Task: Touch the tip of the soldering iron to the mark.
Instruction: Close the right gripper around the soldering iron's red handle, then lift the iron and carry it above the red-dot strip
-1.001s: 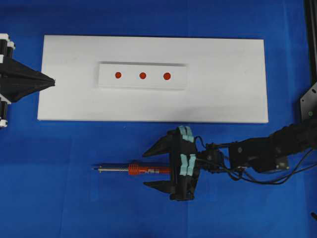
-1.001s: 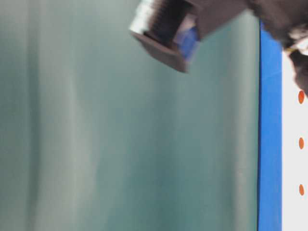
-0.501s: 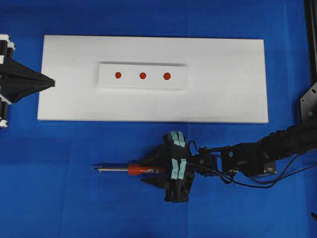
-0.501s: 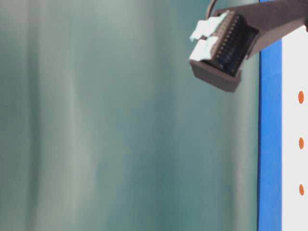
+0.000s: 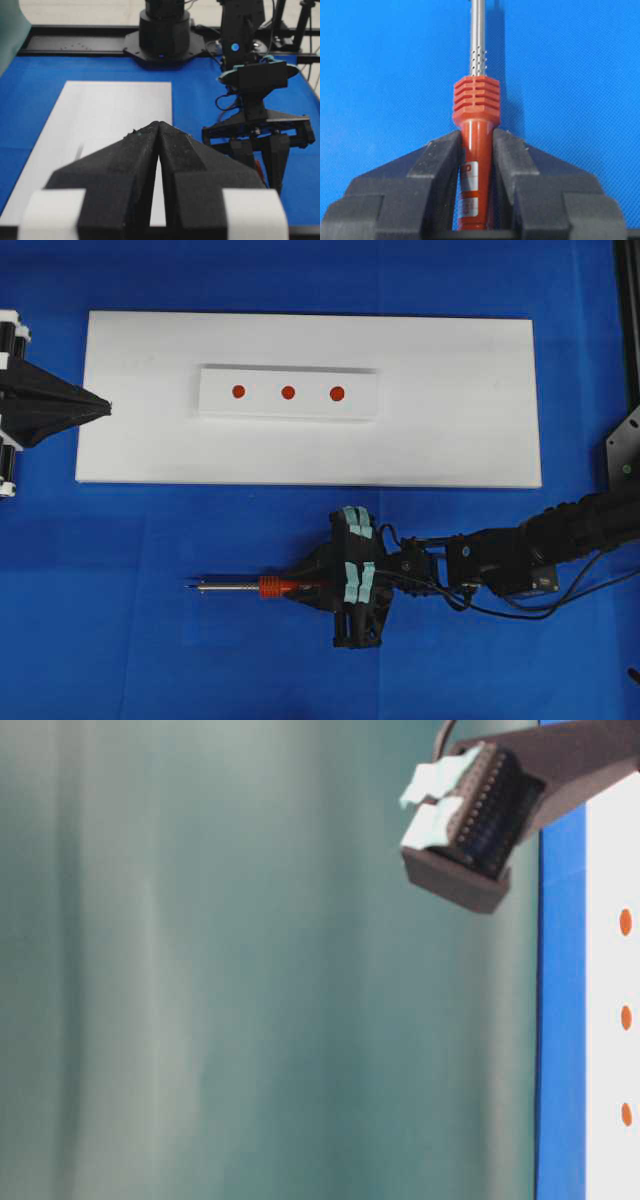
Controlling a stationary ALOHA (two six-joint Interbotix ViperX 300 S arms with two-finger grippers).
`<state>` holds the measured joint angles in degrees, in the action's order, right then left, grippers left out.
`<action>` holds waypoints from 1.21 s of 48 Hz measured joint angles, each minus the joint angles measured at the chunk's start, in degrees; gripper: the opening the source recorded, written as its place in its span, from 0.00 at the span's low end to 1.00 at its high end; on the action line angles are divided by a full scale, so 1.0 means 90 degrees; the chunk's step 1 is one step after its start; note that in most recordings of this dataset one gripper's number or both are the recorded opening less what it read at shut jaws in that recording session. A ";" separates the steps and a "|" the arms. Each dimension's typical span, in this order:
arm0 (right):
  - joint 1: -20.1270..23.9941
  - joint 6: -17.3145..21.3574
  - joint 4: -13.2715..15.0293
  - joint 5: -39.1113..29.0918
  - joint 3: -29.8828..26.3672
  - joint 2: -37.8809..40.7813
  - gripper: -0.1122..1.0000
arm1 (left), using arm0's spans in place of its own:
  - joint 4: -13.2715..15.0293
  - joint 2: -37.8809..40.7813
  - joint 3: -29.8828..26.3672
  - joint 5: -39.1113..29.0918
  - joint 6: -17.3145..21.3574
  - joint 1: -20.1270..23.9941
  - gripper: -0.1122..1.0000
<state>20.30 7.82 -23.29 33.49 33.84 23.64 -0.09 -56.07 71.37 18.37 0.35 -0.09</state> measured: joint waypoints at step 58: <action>-0.0879 -0.0908 0.0215 -0.3398 0.0029 -0.3291 0.16 | 0.0000 -0.0010 0.0010 0.0000 -0.0010 0.0000 0.10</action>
<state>12.39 -0.35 -21.36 2.90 34.10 -5.98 -0.09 -56.16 71.46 18.37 0.26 -0.09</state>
